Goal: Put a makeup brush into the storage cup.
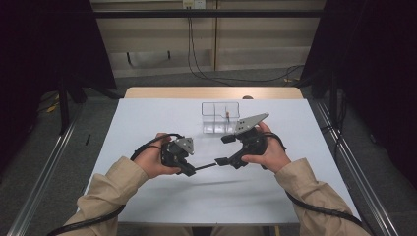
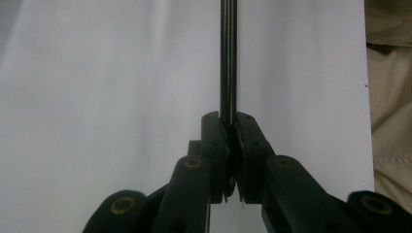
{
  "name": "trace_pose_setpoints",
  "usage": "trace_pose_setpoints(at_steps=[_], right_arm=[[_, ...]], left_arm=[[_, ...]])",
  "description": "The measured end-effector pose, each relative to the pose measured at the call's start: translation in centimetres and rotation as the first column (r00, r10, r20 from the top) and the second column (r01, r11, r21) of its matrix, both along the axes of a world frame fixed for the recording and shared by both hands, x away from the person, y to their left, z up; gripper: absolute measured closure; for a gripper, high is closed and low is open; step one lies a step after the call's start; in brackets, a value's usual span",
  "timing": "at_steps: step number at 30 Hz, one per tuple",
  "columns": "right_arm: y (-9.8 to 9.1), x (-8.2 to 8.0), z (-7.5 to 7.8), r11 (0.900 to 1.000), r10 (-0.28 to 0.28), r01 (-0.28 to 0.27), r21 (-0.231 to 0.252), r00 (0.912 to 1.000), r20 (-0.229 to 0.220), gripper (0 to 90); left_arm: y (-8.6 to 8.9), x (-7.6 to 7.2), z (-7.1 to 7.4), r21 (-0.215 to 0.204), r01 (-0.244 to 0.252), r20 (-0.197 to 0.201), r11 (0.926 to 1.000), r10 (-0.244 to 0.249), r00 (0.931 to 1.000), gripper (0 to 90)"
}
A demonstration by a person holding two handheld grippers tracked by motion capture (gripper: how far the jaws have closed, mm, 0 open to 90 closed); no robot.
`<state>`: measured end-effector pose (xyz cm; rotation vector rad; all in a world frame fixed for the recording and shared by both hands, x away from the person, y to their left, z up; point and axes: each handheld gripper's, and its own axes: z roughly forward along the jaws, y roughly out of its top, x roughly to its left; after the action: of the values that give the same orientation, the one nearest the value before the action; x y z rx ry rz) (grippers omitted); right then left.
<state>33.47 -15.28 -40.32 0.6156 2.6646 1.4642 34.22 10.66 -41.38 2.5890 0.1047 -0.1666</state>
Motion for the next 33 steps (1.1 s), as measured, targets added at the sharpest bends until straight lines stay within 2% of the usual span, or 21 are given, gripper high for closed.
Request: trace_pose_setpoints(at_steps=[4, 8, 11, 14, 19, 22, 24, 26, 33], right_arm=[[-0.4, -0.1, -0.1, 0.9981, -0.026, 0.025, 0.056, 0.9996, 0.008, 13.3], [-0.8, -0.2, -0.3, 0.9877, -0.063, 0.061, 0.144, 0.9979, 0.014, 13.4], [-0.9, -0.3, -0.4, 0.9838, -0.073, 0.069, 0.165, 0.9971, 0.02, 13.2], [-1.0, -0.4, -0.6, 0.9796, -0.084, 0.078, 0.185, 0.9962, 0.023, 12.9], [-1.1, -0.5, -0.7, 0.9672, -0.111, 0.099, 0.234, 0.993, 0.04, 13.0], [-1.2, -0.6, -0.7, 0.961, -0.122, 0.107, 0.255, 0.9916, 0.045, 12.9], [-1.2, -0.6, -0.7, 0.9624, -0.117, 0.102, 0.252, 0.9923, 0.042, 12.4], [-1.2, -0.6, -0.6, 0.9615, -0.119, 0.104, 0.254, 0.9917, 0.048, 12.3], [-1.2, -0.6, -0.5, 0.9616, -0.122, 0.104, 0.254, 0.9909, 0.056, 12.0]], left_arm=[[0.2, 0.0, -0.1, -0.006, -0.011, -0.007, 0.9999, 0.011, 0.9999, 84.4], [0.4, 0.0, -0.1, -0.013, -0.011, -0.002, 0.9999, 0.011, 0.9999, 84.4], [0.5, -0.1, -0.2, -0.024, -0.024, 0.008, 0.9994, 0.025, 0.9997, 84.4], [0.6, 0.0, -0.2, -0.027, -0.024, -0.006, 0.9993, 0.024, 0.9997, 84.4], [0.6, -0.1, -0.4, -0.033, -0.029, -0.006, 0.999, 0.029, 0.9996, 84.4], [0.7, -0.1, -0.4, -0.036, -0.031, -0.005, 0.9989, 0.031, 0.9995, 84.4], [0.7, 0.0, -0.4, -0.036, -0.028, -0.011, 0.9989, 0.028, 0.9996, 84.4], [0.8, -0.1, -0.4, -0.047, -0.036, -0.003, 0.9982, 0.036, 0.9994, 84.4], [1.3, -0.2, -0.4, -0.096, -0.06, -0.015, 0.9936, 0.059, 0.9981, 84.5]])
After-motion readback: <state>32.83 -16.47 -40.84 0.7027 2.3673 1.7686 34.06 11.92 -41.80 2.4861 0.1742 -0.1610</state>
